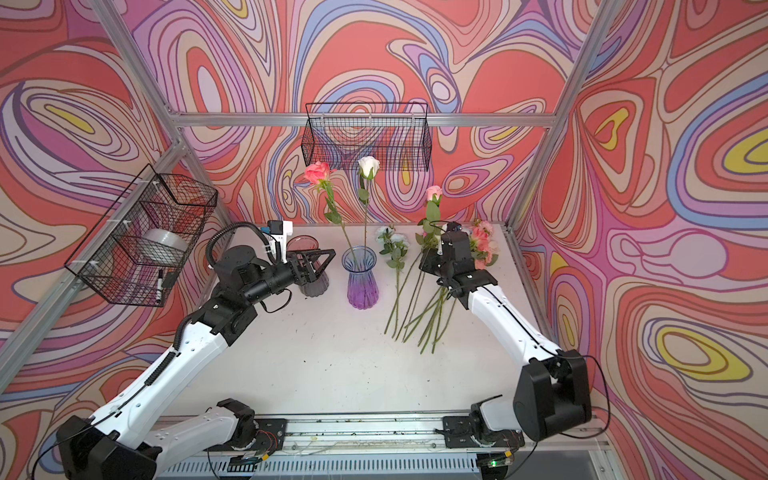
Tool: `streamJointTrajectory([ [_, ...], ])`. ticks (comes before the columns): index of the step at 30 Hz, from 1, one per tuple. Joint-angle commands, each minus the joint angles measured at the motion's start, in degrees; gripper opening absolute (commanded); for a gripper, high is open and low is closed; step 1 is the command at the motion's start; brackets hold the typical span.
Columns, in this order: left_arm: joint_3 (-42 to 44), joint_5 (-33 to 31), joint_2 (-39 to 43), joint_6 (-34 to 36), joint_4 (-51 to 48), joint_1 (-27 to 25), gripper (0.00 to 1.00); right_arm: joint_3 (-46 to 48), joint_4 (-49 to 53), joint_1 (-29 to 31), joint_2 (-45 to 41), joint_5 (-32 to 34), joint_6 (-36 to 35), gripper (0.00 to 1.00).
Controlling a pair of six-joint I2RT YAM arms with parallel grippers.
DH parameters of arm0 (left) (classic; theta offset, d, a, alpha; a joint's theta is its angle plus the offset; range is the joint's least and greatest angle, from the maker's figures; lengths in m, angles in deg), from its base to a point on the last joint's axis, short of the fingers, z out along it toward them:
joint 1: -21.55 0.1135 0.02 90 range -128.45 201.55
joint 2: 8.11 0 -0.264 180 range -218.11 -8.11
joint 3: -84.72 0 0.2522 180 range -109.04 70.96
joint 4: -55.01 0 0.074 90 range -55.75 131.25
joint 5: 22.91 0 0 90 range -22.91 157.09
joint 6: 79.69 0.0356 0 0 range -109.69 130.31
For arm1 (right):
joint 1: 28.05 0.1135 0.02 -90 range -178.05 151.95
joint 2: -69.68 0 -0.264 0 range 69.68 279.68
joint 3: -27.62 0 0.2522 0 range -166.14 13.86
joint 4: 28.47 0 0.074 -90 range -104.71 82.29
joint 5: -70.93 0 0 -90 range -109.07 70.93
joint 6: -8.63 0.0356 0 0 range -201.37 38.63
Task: Arrange the flowers into the vase
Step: 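Carry the pink rose toward the vase while the left gripper reaches its stem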
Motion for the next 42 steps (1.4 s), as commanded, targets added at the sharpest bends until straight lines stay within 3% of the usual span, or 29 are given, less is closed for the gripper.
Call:
streamJointTrajectory([
  [1, -3.08, 1.50, -0.61, 4.89, -2.88, -5.15, 0.76, 5.63, -4.79, 1.00, -8.66, -1.32, 3.17, 0.00],
  [5, -3.77, 2.16, -0.91, 8.36, -4.54, -10.62, 0.75, 11.82, -10.76, 1.96, -18.27, -3.57, 2.58, 0.00],
  [10, -4.47, 5.68, -3.60, 8.31, -4.45, -14.08, 0.73, 14.65, -18.58, 5.89, -23.12, -8.73, 2.31, 0.00],
  [16, -5.10, 9.02, -6.22, 9.37, -4.81, -18.49, 0.65, 13.28, -23.29, 11.67, -22.09, -9.54, 3.55, 0.00],
  [30, -5.02, 11.60, -11.32, 5.88, -2.47, -18.64, 0.43, 11.06, -30.12, 20.33, -16.51, -9.87, 6.69, 0.00],
  [34, -4.89, 10.11, -11.46, 6.45, -2.76, -18.64, 0.30, 10.27, -30.41, 21.26, -15.85, -10.26, 6.84, 0.00],
  [38, -5.25, 7.34, -10.42, 8.58, -5.17, -18.64, 0.30, 9.98, -29.35, 21.56, -15.96, -9.53, 5.97, 0.00],
  [42, -6.42, 6.76, -8.13, 11.97, -8.30, -18.64, 0.48, 9.99, -26.91, 21.55, -16.53, -7.78, 4.14, 0.00],
])
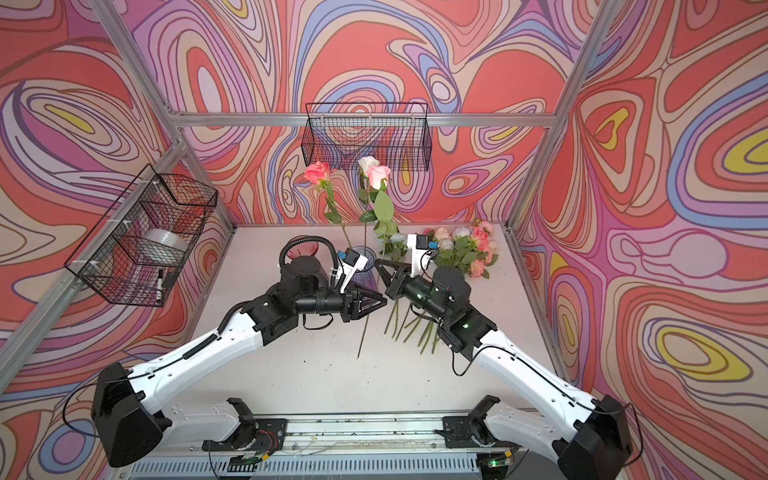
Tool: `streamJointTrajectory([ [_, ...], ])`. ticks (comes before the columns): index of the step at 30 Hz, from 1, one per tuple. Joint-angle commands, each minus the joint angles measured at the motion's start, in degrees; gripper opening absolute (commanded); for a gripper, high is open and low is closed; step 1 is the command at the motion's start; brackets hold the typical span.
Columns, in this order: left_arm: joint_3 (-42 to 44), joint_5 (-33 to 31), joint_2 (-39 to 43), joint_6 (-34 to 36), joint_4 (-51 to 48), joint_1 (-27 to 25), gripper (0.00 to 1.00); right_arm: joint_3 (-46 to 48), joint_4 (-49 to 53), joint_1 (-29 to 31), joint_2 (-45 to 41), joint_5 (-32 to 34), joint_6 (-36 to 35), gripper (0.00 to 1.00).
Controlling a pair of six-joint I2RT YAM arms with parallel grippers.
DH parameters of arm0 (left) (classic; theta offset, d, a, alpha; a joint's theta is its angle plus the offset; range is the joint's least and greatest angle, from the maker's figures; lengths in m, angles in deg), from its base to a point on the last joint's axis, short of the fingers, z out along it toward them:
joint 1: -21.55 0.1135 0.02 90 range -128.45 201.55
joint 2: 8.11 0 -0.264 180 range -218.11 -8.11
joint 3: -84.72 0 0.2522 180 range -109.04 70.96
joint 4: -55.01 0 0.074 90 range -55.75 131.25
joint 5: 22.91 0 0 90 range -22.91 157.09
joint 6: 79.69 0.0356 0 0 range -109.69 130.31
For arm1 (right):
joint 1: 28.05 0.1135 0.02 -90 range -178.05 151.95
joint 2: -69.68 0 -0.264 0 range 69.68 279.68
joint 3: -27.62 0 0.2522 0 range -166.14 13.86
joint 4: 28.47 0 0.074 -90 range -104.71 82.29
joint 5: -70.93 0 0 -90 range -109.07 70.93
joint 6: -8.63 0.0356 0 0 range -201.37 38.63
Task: Arrange the flowers into the vase
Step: 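Carry the pink rose toward the vase while the left gripper reaches its stem, then close the left gripper on the rose stem while the right gripper opens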
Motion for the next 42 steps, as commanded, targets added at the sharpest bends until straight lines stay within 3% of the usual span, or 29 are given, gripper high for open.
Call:
streamJointTrajectory([
  [1, -2.35, -2.11, 3.58, 4.14, -2.74, -0.06, 0.52, -1.22, 1.34, 0.43, -1.06, 1.57, -1.89, 0.00],
  [6, -2.40, -7.91, 5.42, 6.65, -5.58, 0.02, 0.64, -1.57, 2.80, 0.45, -1.32, 1.59, -2.71, 0.00],
  [13, -4.84, -3.89, -0.16, 5.85, -7.62, 0.03, 0.58, -1.08, 0.11, 0.43, -0.63, -1.09, 0.12, 0.00],
  [19, -4.32, -5.66, -1.21, 5.44, -7.00, 0.03, 0.46, -1.24, -1.47, 0.38, 0.33, -3.39, 2.06, 0.00],
  [27, -1.04, -8.87, 1.56, 3.81, -2.32, 0.03, 0.03, -1.72, -2.32, 0.54, 1.88, -4.40, 2.83, 0.00],
  [29, -0.69, -9.68, 2.11, 3.84, -2.01, 0.07, 0.00, -2.07, -2.31, 0.54, 2.17, -4.74, 2.90, 0.00],
  [31, -0.61, -10.26, 2.45, 3.71, -2.01, 0.02, 0.00, -2.44, -2.25, 0.50, 2.28, -5.48, 2.85, 0.04],
  [34, -0.57, -11.91, 2.89, 3.73, -2.03, 0.08, 0.00, -3.08, -1.25, 0.49, 1.81, -5.48, 2.15, 0.26],
  [37, -1.39, -15.53, 3.78, 5.45, -2.22, 0.12, 0.00, -3.67, 1.79, 0.53, -0.55, -2.72, 0.57, 0.38],
  [42, -8.76, -26.04, 4.94, 13.01, -4.31, 0.18, 0.00, -3.30, 8.65, 0.47, -7.24, 8.38, -4.21, 0.45],
])
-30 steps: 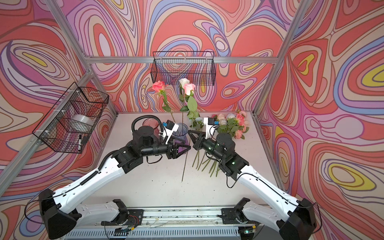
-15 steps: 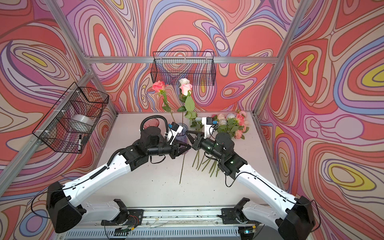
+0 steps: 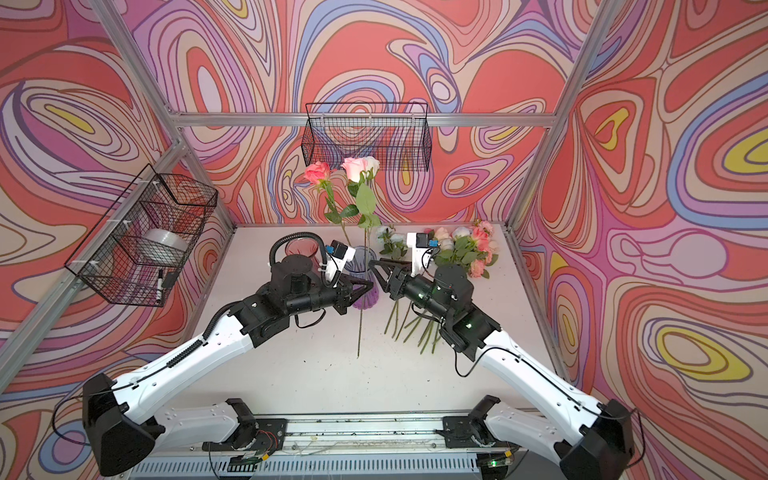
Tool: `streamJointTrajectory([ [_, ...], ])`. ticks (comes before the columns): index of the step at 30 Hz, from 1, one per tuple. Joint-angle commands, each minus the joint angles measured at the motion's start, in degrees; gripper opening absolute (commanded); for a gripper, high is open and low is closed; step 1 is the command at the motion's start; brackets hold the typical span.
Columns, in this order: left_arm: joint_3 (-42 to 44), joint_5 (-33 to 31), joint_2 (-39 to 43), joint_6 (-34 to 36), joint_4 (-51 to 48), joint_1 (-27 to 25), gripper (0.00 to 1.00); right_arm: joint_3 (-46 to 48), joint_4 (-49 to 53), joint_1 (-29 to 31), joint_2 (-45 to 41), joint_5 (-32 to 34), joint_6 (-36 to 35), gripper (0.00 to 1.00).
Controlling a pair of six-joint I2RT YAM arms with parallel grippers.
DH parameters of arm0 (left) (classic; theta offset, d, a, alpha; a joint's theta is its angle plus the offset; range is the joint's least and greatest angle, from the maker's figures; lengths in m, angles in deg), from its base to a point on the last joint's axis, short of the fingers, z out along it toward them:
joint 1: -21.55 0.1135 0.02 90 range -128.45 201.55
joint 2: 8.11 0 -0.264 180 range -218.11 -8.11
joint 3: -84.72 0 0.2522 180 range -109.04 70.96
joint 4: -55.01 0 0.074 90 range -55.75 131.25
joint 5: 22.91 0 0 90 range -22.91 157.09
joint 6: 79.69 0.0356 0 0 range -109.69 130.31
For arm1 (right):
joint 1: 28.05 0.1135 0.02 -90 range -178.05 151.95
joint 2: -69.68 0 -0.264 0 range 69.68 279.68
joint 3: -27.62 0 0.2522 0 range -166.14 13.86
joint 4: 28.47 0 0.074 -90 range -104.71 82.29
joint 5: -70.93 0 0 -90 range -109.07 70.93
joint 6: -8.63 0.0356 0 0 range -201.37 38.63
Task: Arrange the flowers into the vase
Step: 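Close the left gripper on the rose stem while the right gripper opens, then lower the pink rose stem into the blue-purple vase with the left gripper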
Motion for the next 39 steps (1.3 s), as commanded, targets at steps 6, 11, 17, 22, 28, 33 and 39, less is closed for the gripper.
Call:
streamJointTrajectory([
  [6, -17.16, -24.57, -3.74, 17.80, 7.19, 0.13, 0.00, 3.39, 8.33, 0.21, -9.96, 20.56, -5.06, 0.48],
  [11, -25.20, -30.87, -13.31, 24.19, 14.53, 0.70, 0.00, 3.37, 12.42, 0.18, -11.25, 22.55, -7.08, 0.48],
  [17, -30.41, -31.82, -23.43, 27.57, 19.99, 1.49, 0.00, 5.01, 14.84, 0.19, -13.61, 24.26, -9.54, 0.48],
  [22, -29.02, -33.16, -27.41, 28.26, 22.29, 2.08, 0.00, 6.30, 15.58, 0.23, -14.88, 25.50, -10.94, 0.48],
  [28, -22.96, -34.15, -26.63, 25.68, 21.49, 2.27, 0.00, 6.60, 15.39, 0.18, -13.99, 25.54, -11.93, 0.48],
  [33, -17.54, -34.01, -24.63, 20.99, 17.89, 2.35, 0.00, 6.45, 14.91, 0.23, -12.86, 24.95, -11.80, 0.48],
  [39, -14.97, -31.76, -23.63, 18.27, 13.20, 2.35, 0.09, 5.68, 14.86, 0.18, -10.97, 24.02, -11.02, 0.48],
])
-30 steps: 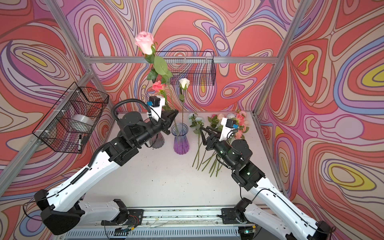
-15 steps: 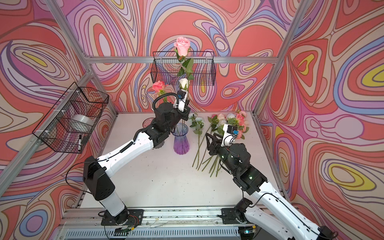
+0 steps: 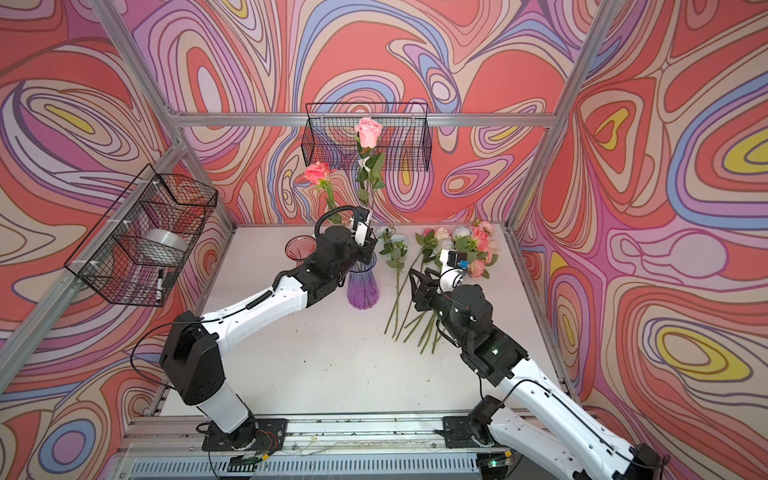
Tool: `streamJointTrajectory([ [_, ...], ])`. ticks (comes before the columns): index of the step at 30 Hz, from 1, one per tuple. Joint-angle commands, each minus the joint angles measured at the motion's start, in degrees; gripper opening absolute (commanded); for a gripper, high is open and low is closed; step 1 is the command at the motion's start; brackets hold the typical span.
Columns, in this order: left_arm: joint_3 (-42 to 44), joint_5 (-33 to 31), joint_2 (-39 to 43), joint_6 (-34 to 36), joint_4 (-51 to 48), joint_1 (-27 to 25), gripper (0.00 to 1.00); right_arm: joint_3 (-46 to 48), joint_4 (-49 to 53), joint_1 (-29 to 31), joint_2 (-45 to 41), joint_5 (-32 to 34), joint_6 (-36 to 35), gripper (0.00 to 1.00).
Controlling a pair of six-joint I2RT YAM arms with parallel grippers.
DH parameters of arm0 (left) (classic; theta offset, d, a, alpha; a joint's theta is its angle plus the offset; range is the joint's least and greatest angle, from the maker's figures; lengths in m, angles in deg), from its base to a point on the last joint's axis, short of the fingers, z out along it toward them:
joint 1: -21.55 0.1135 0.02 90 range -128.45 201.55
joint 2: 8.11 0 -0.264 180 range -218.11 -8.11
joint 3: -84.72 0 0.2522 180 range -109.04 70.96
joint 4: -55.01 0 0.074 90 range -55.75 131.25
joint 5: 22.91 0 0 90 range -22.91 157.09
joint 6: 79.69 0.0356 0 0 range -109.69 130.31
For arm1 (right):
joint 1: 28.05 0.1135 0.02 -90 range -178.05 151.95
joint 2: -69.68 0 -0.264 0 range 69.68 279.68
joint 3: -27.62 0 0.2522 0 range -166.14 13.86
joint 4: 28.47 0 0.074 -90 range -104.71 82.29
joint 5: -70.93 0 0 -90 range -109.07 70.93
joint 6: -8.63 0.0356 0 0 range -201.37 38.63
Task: Arrange the flowers into the vase
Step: 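Lower the pink rose stem into the blue-purple vase with the left gripper, then open and withdraw the left gripper while the right gripper lowers to the rose pile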
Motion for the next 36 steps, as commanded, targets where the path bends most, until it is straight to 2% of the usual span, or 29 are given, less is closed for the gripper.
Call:
streamJointTrajectory([
  [1, 0.38, 1.15, 2.57, -2.29, -3.25, 0.12, 0.19, -0.32, -0.02, 0.19, 1.02, -0.64, 0.15, 0.48],
  [2, 0.56, 1.25, 2.81, -2.64, -4.03, 0.15, 0.27, -0.62, 0.09, 0.19, 1.27, -1.02, 0.14, 0.48],
  [9, 3.56, 1.94, 7.57, -3.48, -5.30, 0.10, 0.44, -2.89, 1.30, 0.23, 2.18, -2.37, 0.49, 0.48],
  [17, 7.85, 5.37, 15.50, -5.75, -5.95, 0.06, 0.47, -5.76, 2.50, 0.19, 4.22, -2.12, 0.30, 0.48],
  [25, 10.63, 8.90, 27.77, -8.43, -12.93, 0.06, 0.49, -7.35, 5.84, 0.11, 9.44, 3.60, 0.46, 0.47],
  [28, 15.04, 8.02, 33.85, -9.59, -12.58, 0.06, 0.51, -8.80, 7.61, -0.18, 14.52, 4.93, 0.86, 0.45],
  [31, 20.80, 5.40, 38.70, -9.10, -10.22, 0.07, 0.56, -9.99, 7.17, -1.60, 20.57, 2.15, 0.42, 0.42],
  [33, 23.89, 2.32, 40.31, -7.47, -8.36, 0.06, 0.60, -10.33, 6.06, -2.28, 24.49, 2.73, 0.32, 0.37],
  [36, 24.38, -1.97, 40.46, -6.08, -11.84, 0.06, 0.62, -13.14, 7.12, -5.20, 32.03, 0.54, 0.14, 0.32],
])
